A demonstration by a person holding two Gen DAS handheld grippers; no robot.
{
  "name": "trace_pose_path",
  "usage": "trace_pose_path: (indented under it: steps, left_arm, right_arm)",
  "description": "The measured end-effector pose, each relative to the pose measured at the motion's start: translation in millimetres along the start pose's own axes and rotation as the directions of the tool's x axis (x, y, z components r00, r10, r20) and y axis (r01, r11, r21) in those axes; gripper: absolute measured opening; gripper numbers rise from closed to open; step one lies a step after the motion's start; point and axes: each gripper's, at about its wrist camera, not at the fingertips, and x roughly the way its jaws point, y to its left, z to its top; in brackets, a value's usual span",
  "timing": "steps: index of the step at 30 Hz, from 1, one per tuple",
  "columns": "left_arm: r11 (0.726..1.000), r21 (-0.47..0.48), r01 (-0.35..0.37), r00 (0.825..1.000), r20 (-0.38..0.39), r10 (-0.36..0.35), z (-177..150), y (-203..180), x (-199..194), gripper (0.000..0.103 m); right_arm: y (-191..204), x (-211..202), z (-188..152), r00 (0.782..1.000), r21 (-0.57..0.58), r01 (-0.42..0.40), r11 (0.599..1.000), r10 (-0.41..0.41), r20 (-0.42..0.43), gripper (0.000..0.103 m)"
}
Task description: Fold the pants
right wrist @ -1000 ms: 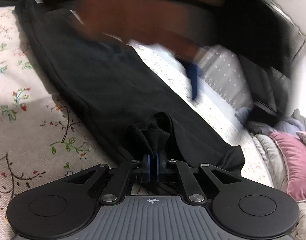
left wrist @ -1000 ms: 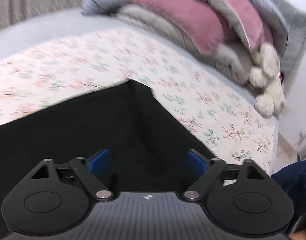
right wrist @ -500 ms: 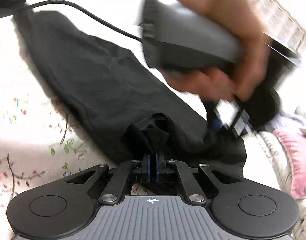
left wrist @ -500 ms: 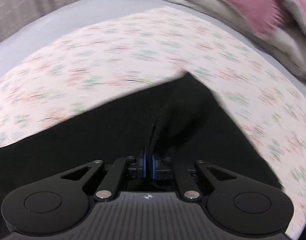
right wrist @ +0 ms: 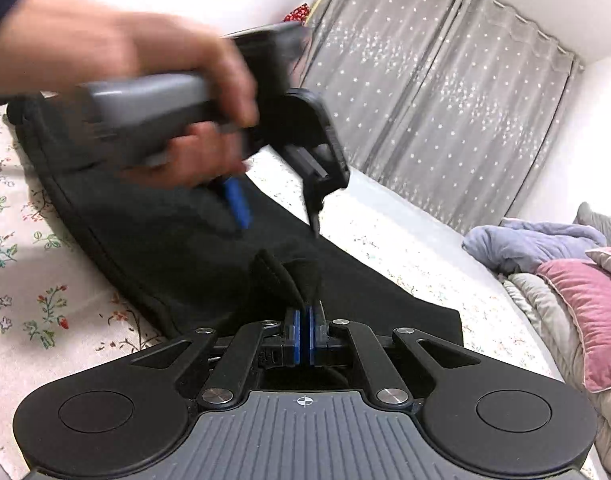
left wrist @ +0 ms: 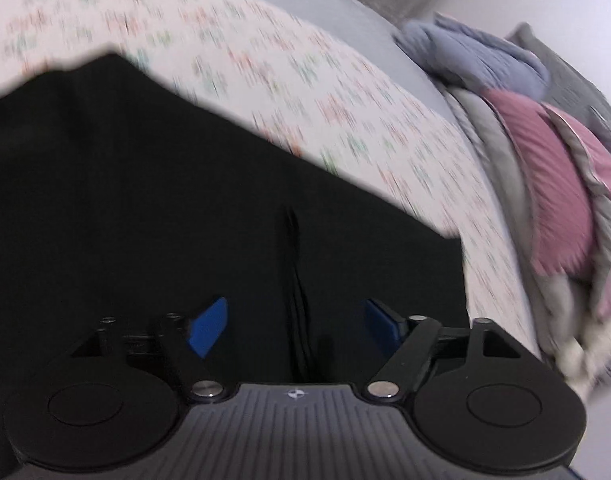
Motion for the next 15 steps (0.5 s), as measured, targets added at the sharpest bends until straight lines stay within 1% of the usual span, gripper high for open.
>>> trace_pose_path:
  steps: [3, 5, 7, 8, 9, 10, 11, 12, 13, 14, 15]
  left_arm:
    - [0.998, -0.039, 0.054, 0.999, -0.004, -0.054, -16, 0, -3, 0.096]
    - [0.994, -0.070, 0.086, 0.996, -0.007, -0.086, -18, -3, 0, 0.097]
    - [0.991, -0.068, 0.113, 0.993, -0.015, -0.115, -14, -9, 4, 0.097]
    - [0.991, -0.058, 0.122, 0.992, -0.024, -0.124, -13, -14, 8, 0.097]
    - [0.992, -0.049, 0.114, 0.993, -0.022, -0.115, -10, -17, 13, 0.097]
    - [0.995, -0.035, 0.095, 0.995, -0.010, -0.096, -8, -20, 15, 0.093]
    - [0.996, -0.028, 0.083, 0.997, 0.000, -0.083, -6, -22, 17, 0.081]
    - [0.996, -0.030, 0.085, 0.996, 0.009, -0.084, -3, -22, 19, 0.074]
    - [0.995, -0.034, 0.095, 0.995, 0.012, -0.095, -2, -22, 20, 0.058]
    - [0.994, -0.024, 0.108, 0.994, 0.012, -0.108, 0, -23, 20, 0.034]
    - [0.994, -0.002, 0.109, 0.994, 0.016, -0.109, 0, -24, 18, 0.022]
  right_arm:
    - [-2, -1, 4, 1.000, 0.013, 0.009, 1.000, -0.009, 0.008, 0.004]
    - [-5, -1, 3, 1.000, 0.014, 0.010, 1.000, -0.011, 0.011, 0.004]
    - [-1, -5, 3, 1.000, 0.002, 0.008, 1.000, -0.008, 0.019, 0.004]
    - [3, -8, 3, 1.000, -0.010, 0.008, 1.000, -0.008, 0.029, 0.004]
    - [8, -11, -1, 0.999, -0.023, 0.012, 1.000, -0.011, 0.039, 0.004]
    - [10, -13, -1, 0.999, -0.037, 0.017, 0.999, -0.015, 0.050, 0.004]
    - [11, -15, -1, 0.998, -0.047, 0.022, 0.999, -0.020, 0.057, 0.004]
    - [10, -16, -2, 0.998, -0.054, 0.023, 0.998, -0.019, 0.061, 0.004]
    - [9, -15, -3, 0.998, -0.059, 0.023, 0.998, -0.019, 0.063, 0.004]
    - [8, -14, -4, 0.998, -0.062, 0.024, 0.998, -0.020, 0.064, 0.004]
    - [9, -15, -3, 0.998, -0.067, 0.025, 0.997, -0.021, 0.064, 0.004]
